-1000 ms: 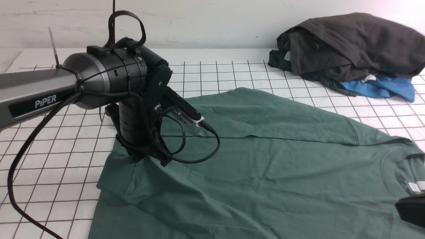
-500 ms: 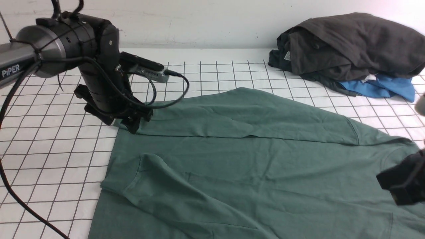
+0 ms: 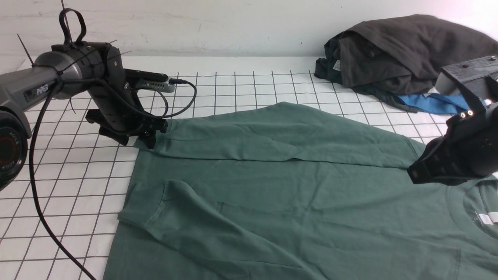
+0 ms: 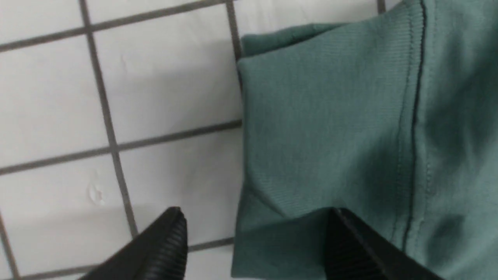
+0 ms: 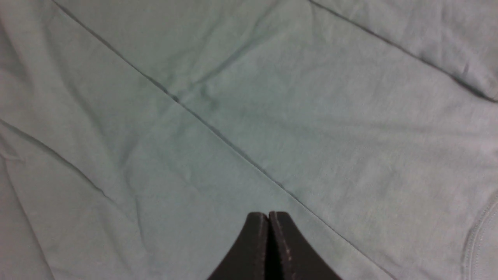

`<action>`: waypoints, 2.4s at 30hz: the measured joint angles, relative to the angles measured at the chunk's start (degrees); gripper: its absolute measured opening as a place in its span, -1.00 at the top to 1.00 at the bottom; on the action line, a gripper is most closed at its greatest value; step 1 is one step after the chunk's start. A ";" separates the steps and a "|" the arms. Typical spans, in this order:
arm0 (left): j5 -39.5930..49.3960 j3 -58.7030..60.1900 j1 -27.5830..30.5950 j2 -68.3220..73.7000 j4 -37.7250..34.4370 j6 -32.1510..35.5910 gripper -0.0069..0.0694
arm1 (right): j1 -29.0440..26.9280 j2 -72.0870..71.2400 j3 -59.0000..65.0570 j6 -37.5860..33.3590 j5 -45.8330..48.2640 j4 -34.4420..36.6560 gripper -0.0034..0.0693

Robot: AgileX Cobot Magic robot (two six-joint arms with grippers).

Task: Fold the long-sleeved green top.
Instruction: Use the left arm to clamp the cuff farthest from it

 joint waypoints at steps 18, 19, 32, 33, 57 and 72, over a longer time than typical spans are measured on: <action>3.65 -0.28 -0.11 -4.70 -4.54 0.53 0.75 | 0.01 0.88 0.00 -1.08 0.00 0.23 0.94; 4.52 -0.28 -0.11 -5.71 -4.53 0.53 0.75 | 0.01 0.88 0.00 -1.08 0.00 0.23 0.94; 11.87 0.17 -0.18 -8.49 -1.54 0.53 0.75 | 0.85 0.88 0.00 -1.08 0.80 0.79 0.94; 10.70 0.17 -0.18 -7.66 -0.26 0.53 0.75 | 1.26 0.88 -0.05 -1.08 0.80 0.84 0.94; 5.04 -4.38 -0.18 -0.83 1.88 0.48 -0.22 | 1.84 0.88 -0.10 -1.35 -0.11 -1.02 0.94; 6.83 -4.38 -0.18 -0.26 1.31 0.48 0.78 | 1.84 0.88 -0.10 -1.28 -0.29 -1.02 0.94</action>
